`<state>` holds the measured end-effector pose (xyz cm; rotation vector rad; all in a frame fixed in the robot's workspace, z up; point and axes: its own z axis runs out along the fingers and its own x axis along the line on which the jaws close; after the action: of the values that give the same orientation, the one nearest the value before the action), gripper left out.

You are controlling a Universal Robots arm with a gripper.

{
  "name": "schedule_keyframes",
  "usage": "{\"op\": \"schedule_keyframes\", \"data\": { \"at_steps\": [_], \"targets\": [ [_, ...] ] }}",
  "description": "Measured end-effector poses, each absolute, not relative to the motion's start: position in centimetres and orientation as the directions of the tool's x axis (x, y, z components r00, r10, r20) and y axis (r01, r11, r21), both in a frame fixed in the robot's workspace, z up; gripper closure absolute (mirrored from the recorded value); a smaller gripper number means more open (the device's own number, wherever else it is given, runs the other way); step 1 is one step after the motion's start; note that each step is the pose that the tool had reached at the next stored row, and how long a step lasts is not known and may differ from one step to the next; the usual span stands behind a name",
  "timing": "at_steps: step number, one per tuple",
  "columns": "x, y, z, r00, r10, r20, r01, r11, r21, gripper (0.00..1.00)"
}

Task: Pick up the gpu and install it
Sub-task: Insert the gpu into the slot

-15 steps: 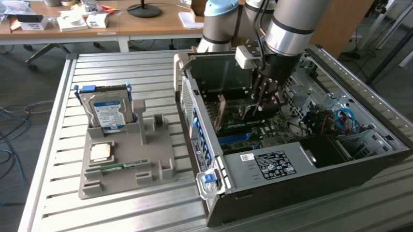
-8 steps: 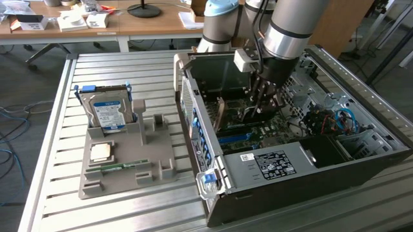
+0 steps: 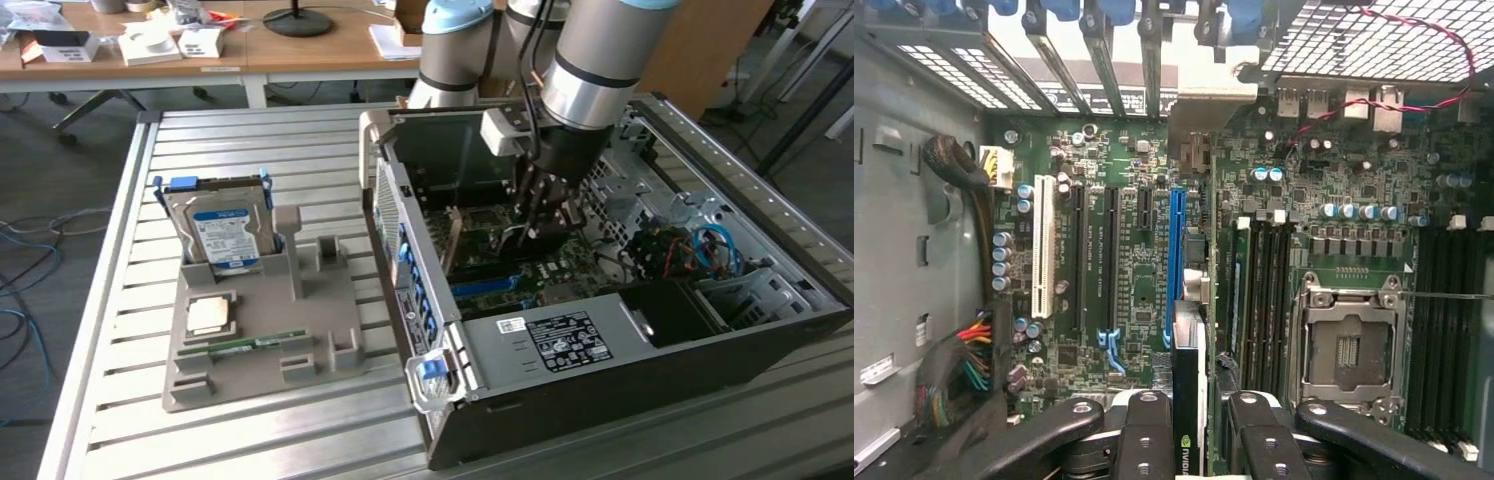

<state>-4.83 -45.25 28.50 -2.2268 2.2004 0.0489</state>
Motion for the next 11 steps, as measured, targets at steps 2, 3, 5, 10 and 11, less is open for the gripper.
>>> {"op": "schedule_keyframes", "data": {
  "at_steps": [2, 3, 5, 10, 11],
  "targets": [
    [-4.86, -45.25, 28.36, 0.012, -0.999, -0.03, -1.0, -0.012, 0.014, 0.74],
    [-4.88, -45.25, 28.29, 0.012, -0.999, -0.03, -1.0, -0.012, 0.014, 0.74],
    [-4.91, -45.25, 28.14, 0.012, -0.999, -0.03, -1.0, -0.012, 0.014, 0.74],
    [-5.11, -45.25, 28.0, 0.012, -0.999, -0.03, -1.0, -0.012, 0.014, 0.74],
    [-5.22, -45.25, 27.99, 0.012, -0.999, -0.03, -1.0, -0.012, 0.014, 0.74]
  ]
}}
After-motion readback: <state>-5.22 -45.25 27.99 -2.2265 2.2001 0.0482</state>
